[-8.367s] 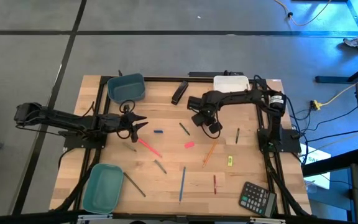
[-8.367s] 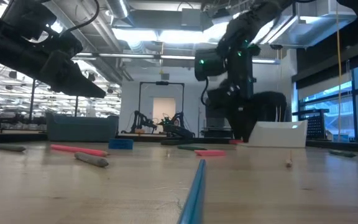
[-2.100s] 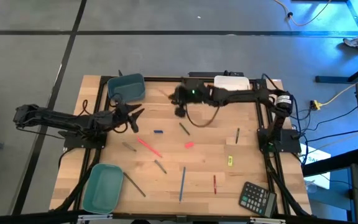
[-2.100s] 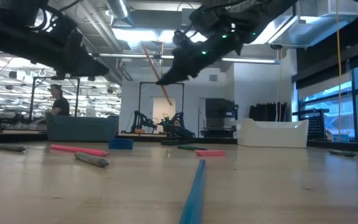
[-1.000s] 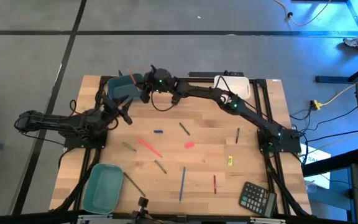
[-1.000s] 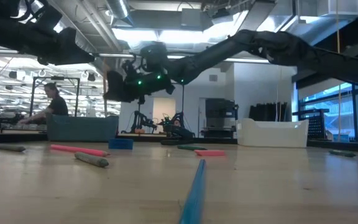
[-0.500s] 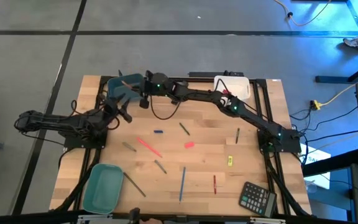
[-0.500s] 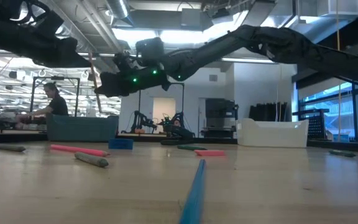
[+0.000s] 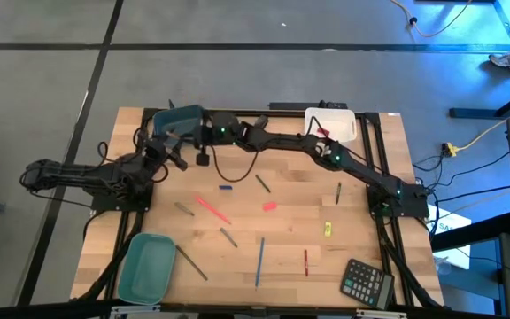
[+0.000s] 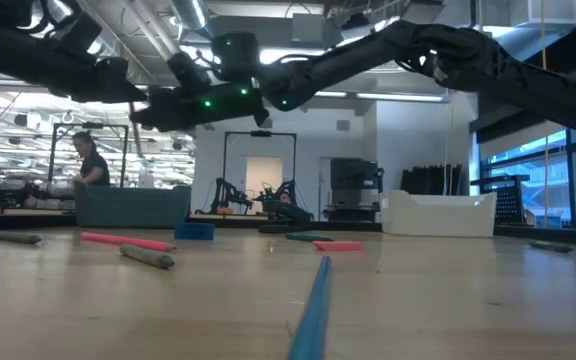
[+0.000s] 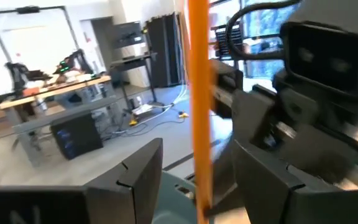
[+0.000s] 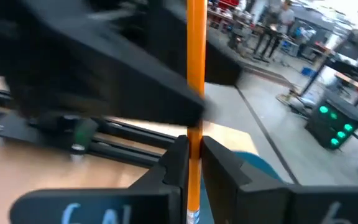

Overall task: Sort crayons/erasers/pens/pencils in bins
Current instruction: Put the yellow pencil into the blue bin

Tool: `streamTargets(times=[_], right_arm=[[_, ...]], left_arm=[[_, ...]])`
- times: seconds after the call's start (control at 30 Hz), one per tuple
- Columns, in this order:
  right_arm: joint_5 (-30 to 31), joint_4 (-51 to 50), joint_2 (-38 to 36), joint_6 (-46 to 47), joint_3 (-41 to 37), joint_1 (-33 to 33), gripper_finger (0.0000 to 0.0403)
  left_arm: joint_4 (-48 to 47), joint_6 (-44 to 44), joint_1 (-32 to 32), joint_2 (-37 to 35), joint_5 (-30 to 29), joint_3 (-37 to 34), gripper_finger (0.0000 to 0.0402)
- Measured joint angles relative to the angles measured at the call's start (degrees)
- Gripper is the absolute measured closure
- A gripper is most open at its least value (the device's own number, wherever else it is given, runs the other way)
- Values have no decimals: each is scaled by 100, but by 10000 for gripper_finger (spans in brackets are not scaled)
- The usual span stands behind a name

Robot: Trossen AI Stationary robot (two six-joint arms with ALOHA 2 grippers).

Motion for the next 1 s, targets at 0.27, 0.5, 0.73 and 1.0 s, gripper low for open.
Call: streamTargets(times=[0.27,0.5,0.73,1.0], right_arm=[[44,19,0,-180,46,104,360],[79,21,0,343,46,-55,360],[-163,17,0,477,46,-154,360],[-168,18,0,177,46,-87,360]], left_arm=[[137,131,35,0,101,0,219],[206,136,35,0,53,0,258],[262,279,33,1,5,0,302],[266,288,33,0,-31,0,312]])
